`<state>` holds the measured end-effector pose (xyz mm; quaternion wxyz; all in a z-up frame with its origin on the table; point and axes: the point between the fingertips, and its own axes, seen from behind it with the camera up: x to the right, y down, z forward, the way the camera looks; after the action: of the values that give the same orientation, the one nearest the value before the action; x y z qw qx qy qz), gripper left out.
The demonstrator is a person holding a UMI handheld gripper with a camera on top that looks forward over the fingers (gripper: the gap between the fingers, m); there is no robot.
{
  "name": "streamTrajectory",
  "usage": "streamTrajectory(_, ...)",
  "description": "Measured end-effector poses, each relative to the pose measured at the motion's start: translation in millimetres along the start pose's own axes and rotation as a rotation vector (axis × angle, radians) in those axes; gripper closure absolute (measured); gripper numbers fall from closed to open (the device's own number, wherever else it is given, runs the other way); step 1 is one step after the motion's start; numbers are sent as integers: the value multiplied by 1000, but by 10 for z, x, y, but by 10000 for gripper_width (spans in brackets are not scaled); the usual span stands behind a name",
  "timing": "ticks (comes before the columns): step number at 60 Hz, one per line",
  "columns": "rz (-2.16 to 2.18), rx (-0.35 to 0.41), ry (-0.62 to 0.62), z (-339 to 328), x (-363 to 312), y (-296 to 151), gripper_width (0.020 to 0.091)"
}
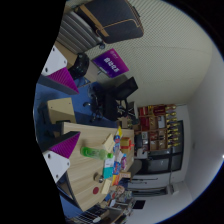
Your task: Pour water
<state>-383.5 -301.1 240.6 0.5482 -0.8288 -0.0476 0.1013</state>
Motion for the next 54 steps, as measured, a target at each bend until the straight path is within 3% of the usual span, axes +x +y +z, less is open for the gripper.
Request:
streamTrajectory(10,-61,111,27,72,378,-178,329)
streamTrajectory(20,-90,114,159,380,970,-30,329)
streamTrajectory(28,-130,144,210,995,1596,34,327)
streamTrajectory(54,-102,139,187,3012,2748,229,334)
